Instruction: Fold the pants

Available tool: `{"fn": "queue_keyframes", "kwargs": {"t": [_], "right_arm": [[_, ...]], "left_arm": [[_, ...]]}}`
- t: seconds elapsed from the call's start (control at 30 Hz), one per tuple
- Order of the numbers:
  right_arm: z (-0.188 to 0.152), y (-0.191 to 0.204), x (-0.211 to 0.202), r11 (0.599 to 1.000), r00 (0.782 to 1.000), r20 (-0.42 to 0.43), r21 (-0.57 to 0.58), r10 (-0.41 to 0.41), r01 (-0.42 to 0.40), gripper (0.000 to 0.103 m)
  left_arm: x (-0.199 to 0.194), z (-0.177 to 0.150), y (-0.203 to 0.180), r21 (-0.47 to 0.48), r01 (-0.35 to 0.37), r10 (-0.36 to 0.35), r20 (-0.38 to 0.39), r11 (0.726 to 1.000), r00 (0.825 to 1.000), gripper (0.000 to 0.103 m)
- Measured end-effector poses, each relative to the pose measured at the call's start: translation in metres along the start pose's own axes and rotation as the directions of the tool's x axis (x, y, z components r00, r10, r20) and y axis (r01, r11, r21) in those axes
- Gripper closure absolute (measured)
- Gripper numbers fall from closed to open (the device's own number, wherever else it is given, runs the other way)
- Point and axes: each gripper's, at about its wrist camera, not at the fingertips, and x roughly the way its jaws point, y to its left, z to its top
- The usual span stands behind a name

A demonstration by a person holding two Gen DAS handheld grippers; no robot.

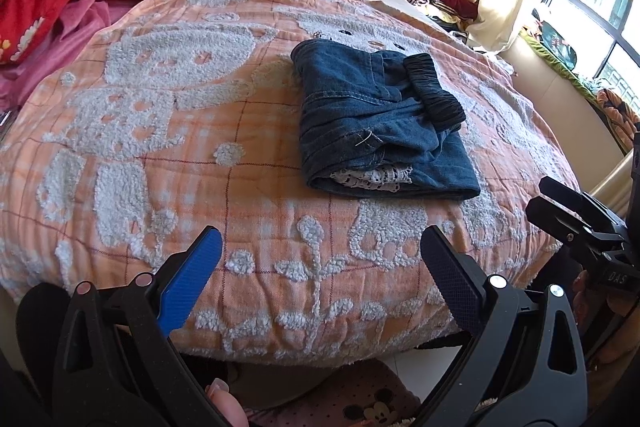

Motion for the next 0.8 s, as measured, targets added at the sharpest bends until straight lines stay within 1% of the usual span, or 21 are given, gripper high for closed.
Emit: {"fn": "queue_keyframes", "kwargs": {"t": [0.3,0.8], "right_arm": [[0.0002,-0.0019,-0.0047,1.0,1.0,0.006,0.019,-0.01,0.01,0.005],[0.0013,0.0008,-0.0051,1.0,1.0,0.002,0.013,-0.008,0.008,0.005]], "left_arm": [[-0.002,-0.0002,0.0013,-0.001,-0.007,0.007,-0.002,1.0,1.0,0.01],[-0.0043,-0.0001,0.0025,-0.007,-0.021,0.021,0.001,1.0,1.0,0.01]]}}
